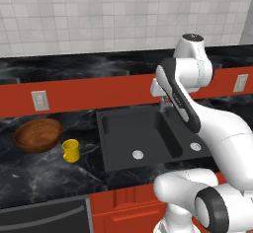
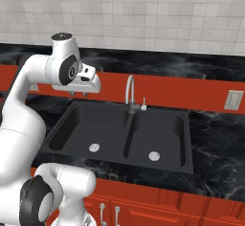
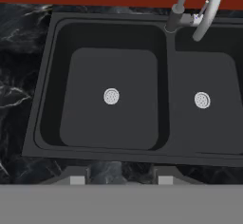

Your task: Pick the mug and place it in the sink. Pick the bowl and place it in the open cabinet and then close the cabinet.

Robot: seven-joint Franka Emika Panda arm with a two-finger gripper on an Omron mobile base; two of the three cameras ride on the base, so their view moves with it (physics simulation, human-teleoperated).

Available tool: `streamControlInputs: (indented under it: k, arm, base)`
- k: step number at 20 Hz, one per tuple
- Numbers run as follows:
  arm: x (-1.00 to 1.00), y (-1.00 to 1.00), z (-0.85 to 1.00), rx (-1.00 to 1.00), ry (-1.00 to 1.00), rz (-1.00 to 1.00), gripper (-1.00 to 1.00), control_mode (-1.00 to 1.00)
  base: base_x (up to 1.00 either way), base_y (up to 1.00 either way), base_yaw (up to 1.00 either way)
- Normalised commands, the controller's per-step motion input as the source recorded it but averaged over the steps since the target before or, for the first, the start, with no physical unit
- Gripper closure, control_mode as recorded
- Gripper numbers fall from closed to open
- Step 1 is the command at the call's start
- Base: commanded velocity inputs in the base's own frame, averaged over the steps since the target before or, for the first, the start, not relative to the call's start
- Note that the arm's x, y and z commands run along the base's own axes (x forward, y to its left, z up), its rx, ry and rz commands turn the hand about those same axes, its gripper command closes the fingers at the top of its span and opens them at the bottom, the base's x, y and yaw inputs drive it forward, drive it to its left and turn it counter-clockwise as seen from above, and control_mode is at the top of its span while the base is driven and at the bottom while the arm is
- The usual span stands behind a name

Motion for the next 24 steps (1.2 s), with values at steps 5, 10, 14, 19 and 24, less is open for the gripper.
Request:
streamControlInputs:
  k: [5, 10, 14, 19, 24]
  arm:
    - [-0.16, 0.27, -0.02, 0.0, 0.0, 0.0, -1.0, -1.0]
    - [-0.46, 0.71, -0.1, 0.01, 0.0, -0.03, -1.0, -1.0]
    - [-0.49, 0.99, -0.11, -0.01, 0.0, -0.2, -1.0, -1.0]
    - [-0.43, 1.0, -0.25, 0.0, 0.0, -0.23, -1.0, -1.0]
    - [-0.22, 0.98, -0.42, 0.0, 0.01, -0.18, -1.0, -1.0]
  base:
    - [0.0, 0.0, 0.0]
    - [0.0, 0.0, 0.0]
    - [0.0, 0.0, 0.0]
    - [0.0, 0.0, 0.0]
    - [0.0, 0.0, 0.0]
